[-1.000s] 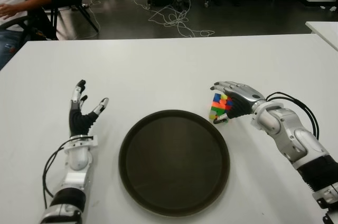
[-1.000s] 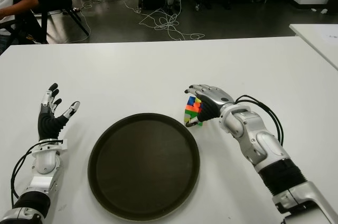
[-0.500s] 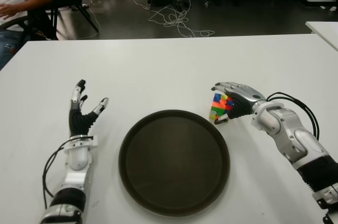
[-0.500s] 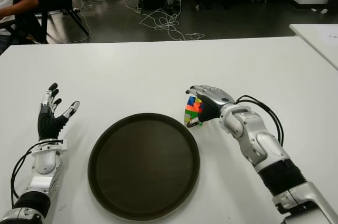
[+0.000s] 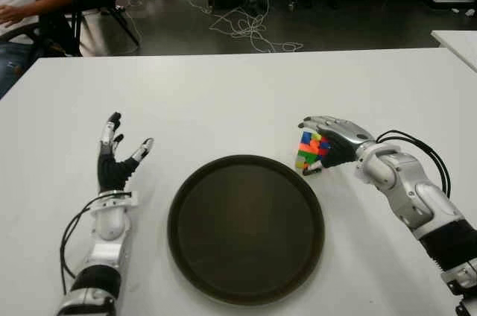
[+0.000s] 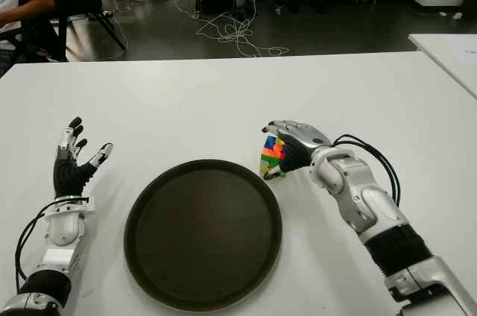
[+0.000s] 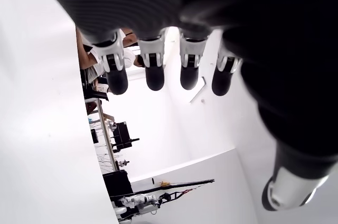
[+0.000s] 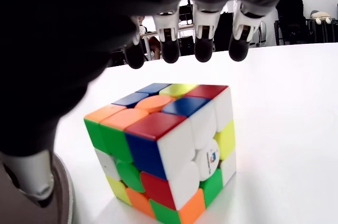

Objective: Pick up the Rubik's Cube and put it in the plate

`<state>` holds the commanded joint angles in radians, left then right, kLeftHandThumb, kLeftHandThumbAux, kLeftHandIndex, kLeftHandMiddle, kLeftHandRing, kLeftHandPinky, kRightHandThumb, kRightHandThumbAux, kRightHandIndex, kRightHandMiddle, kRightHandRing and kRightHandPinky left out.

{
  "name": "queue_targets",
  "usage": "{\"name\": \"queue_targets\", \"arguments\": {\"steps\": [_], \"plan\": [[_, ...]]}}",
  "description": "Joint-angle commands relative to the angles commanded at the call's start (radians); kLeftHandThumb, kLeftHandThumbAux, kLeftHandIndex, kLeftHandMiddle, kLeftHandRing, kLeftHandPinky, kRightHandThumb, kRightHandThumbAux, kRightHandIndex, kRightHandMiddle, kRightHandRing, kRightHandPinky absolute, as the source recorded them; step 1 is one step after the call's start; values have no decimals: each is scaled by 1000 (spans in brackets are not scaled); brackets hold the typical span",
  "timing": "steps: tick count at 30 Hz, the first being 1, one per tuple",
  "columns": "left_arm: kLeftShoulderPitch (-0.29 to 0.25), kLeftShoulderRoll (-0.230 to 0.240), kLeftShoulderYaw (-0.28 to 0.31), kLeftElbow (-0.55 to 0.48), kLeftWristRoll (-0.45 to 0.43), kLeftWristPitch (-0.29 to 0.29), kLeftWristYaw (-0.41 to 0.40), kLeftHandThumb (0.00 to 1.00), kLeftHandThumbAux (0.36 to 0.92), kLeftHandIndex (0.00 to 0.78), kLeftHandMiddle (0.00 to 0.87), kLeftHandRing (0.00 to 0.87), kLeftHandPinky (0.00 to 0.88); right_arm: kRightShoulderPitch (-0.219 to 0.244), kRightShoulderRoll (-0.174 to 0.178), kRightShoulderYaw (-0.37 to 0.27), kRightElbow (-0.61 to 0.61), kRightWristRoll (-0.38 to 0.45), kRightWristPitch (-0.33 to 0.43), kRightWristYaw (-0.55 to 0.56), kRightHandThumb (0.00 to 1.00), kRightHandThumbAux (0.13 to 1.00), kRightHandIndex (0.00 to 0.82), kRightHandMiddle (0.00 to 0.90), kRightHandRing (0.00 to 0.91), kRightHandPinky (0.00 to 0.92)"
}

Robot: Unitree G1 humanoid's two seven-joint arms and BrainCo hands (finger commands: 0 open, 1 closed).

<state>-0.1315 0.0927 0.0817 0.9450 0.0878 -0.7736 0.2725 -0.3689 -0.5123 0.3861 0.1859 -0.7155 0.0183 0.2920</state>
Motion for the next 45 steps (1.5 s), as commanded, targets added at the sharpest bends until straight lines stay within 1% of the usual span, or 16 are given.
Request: {"name": "queue_targets", "arguments": {"steps": [4, 10, 17, 21, 30, 37, 45], "plan": [[0, 1, 0, 2, 1, 1, 0, 277, 707, 3, 43, 23, 16, 0, 0, -1, 1, 1, -2, -3, 0, 660, 0, 0, 0, 0], [-2, 5, 1, 10, 5, 6, 5, 278, 709, 4, 36, 27, 25, -6, -4, 3, -5, -2, 10, 18, 0, 638, 0, 0, 0, 0], [-1, 3, 2, 9, 1, -3, 1, 270, 682, 3, 33, 10, 7, -11, -9, 8, -8, -22, 29, 33, 0, 621, 0, 0, 0, 0], [-2, 4, 2, 8, 3, -5, 2, 258, 682, 3, 33, 10, 4, -12, -9, 7, -6, -22, 28, 37, 0, 626, 0, 0, 0, 0], [-1, 7, -1, 11, 8, -7, 1, 256, 687, 4, 30, 9, 1, -11, -11, -4, 0, -7, 7, 31, 0, 625, 0, 0, 0, 0], [-1, 5, 1, 11, 5, -6, 0, 270, 696, 9, 40, 21, 18, -24, -10, -6, 18, -1, 0, 36, 0, 647, 0, 0, 0, 0], [-2, 5, 1, 12, 3, -7, -2, 276, 704, 9, 31, 18, 18, -34, -9, -7, 36, -5, -13, 22, 0, 620, 0, 0, 0, 0]]}}
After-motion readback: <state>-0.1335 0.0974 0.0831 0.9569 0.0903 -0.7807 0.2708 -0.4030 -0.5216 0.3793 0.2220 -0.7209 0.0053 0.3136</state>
